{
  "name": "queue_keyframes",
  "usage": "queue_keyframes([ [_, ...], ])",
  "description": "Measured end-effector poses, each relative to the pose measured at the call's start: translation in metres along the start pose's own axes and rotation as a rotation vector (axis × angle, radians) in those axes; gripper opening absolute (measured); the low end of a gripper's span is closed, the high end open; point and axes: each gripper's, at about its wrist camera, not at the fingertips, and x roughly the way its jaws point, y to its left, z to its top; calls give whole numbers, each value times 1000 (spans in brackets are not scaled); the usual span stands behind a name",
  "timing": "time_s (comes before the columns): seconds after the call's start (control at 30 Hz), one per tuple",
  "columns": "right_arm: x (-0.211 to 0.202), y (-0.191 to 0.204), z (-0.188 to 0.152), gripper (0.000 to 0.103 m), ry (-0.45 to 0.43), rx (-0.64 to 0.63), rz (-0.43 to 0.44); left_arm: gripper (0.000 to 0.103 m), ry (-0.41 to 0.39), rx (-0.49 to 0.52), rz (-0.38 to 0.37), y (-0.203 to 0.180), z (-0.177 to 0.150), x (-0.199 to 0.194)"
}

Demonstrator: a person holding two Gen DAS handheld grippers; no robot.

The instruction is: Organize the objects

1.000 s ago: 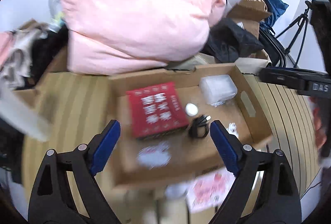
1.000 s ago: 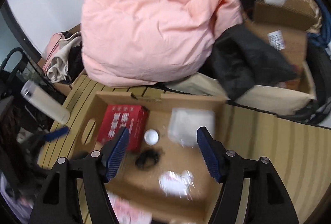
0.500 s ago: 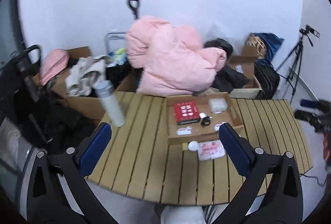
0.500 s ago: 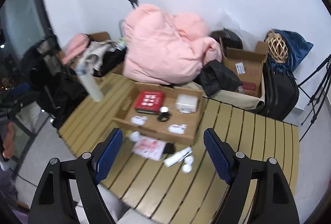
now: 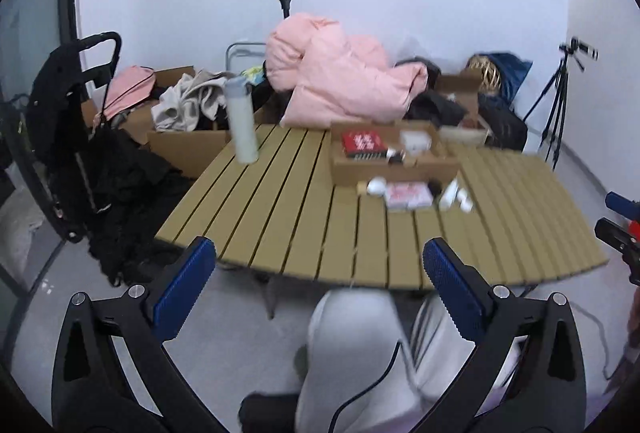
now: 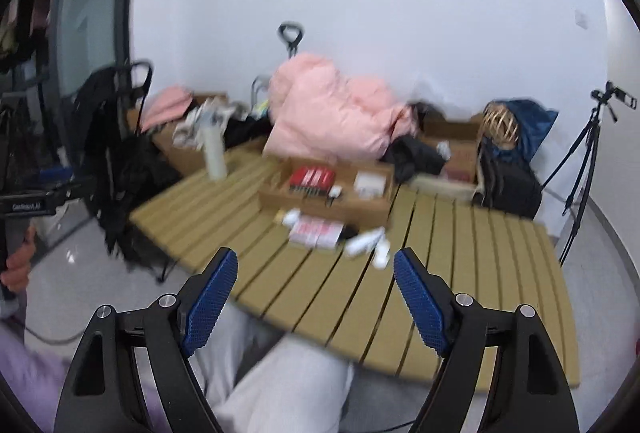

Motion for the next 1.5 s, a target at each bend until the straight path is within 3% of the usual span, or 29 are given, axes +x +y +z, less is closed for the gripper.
queue_keyframes([
  [0.1,4,12,-23,84,66,2,58,103,37,4,-33,-4,-18,-2],
  [0.27,16,19,-35,84,114,5,44,103,67,-4,-45,-6,-24,5],
  [0.6,29,10,-44,84,133,51,25,103,103,-1,-57,-9,-34,26],
  [0.7,38,2,-51,84,105,99,32,103,72,31,-116,-17,-32,49],
  [0.87,86,-24,-54,84,128,139,-9,100,29,44,-213,-33,-12,120],
  [0.97,130,-48,-50,84,146,151,-30,90,55,54,-277,-53,6,184],
  [1.03,159,-64,-49,79,158,156,-35,84,95,45,-276,-66,16,229],
  [1.13,219,-92,-44,66,215,180,-60,81,130,29,-211,-77,28,288],
  [1.2,248,-104,-42,64,251,184,-93,72,175,2,-198,-81,33,330],
  [1.3,289,-123,-39,62,286,197,-107,70,216,-49,-229,-84,38,369],
  [1.47,329,-135,-39,61,317,192,-121,69,232,3,-222,-101,35,400],
  [1.5,334,-137,-41,61,322,193,-120,64,240,4,-219,-103,33,405],
])
